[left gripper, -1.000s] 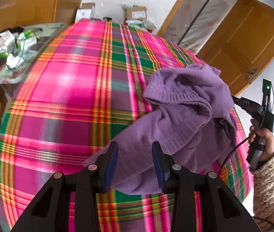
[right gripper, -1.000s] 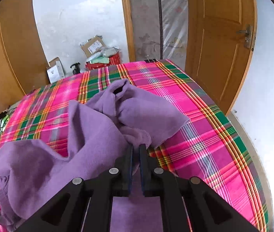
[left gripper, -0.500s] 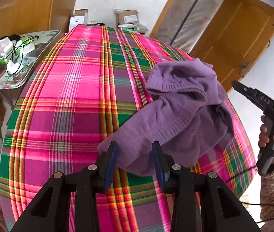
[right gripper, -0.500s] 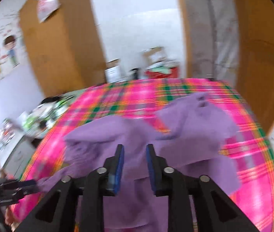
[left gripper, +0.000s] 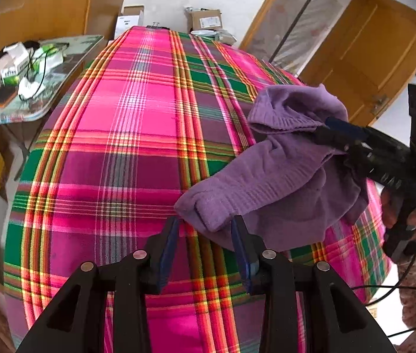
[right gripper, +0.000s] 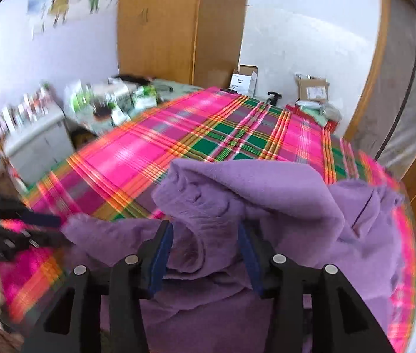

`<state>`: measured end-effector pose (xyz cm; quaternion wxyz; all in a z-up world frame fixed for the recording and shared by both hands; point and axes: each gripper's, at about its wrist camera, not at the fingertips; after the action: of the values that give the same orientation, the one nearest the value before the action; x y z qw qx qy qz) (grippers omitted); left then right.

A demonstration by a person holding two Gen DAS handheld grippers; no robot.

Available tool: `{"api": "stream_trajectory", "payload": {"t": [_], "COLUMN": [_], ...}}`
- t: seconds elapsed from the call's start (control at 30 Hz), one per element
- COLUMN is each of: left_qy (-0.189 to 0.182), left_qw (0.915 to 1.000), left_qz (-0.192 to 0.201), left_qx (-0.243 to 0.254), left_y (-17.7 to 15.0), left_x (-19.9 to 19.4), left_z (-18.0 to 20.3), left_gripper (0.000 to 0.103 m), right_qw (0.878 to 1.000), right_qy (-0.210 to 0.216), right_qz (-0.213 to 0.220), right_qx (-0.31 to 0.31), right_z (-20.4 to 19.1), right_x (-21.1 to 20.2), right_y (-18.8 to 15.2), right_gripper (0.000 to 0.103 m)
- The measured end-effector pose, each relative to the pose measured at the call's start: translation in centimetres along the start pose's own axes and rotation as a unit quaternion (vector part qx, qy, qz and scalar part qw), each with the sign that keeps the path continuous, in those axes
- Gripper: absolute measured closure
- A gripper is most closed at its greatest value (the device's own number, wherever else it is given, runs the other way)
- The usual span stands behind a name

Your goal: Fold clothes

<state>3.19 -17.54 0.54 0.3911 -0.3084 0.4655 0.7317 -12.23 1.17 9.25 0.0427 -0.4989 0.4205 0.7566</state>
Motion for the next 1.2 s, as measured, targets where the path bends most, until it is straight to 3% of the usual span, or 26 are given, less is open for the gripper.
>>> {"api": "stream_trajectory", "payload": {"t": [0.07, 0.17, 0.43, 0.53, 0.93, 1.2], "left_qy": [-0.001, -0.007, -0.036, -0.042, -0.031, -0.024], "left_qw": [1.0000, 0.9999, 0.9990, 0.9987, 0.9993, 0.9996], "left_qz": [-0.002, -0.004, -0.007, -0.005, 0.018, 0.008], "left_qx": [-0.009, -0.012, -0.025, -0.029, -0.001, 0.008], "left_y": [0.2, 0.4, 1.0, 1.2, 1.2, 1.2], "left_x": [0.2, 0.6, 1.4, 1.5, 0.5, 1.0], "left_z": [-0.4, -0.6, -1.3, -1.5, -1.6, -1.2], "left_gripper": [0.064, 0.064, 0.064, 0.064, 0.064, 0.064], "right_qw": [1.000, 1.000, 1.000, 0.999, 0.996, 0.993], "right_qy": [-0.023, -0.015, -0.012, -0.011, 0.031, 0.057], "right_qz": [-0.014, -0.021, -0.028, -0.028, -0.018, -0.020], "right_qx": [-0.013, -0.004, 0.006, 0.019, 0.086, 0.103], "right_z": [-0.4, -0.1, 0.0, 0.4, 1.6, 1.3], "right_x": [0.8, 1.5, 2.7, 3.2, 5.8, 7.9], "right_y": [0.2, 0.6, 2.3, 3.2, 8.1, 9.7], "right_gripper": [0.057, 0.058, 0.082, 0.085, 0.089, 0.088]}}
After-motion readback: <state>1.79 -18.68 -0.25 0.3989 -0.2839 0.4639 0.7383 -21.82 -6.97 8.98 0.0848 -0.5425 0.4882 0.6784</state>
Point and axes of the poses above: each gripper's, at about its wrist camera, not at the fingertips, and x roughly the way its jaws point, z to its right, y to its top, and after that the axes turned 6 degrees about -z, right-handed
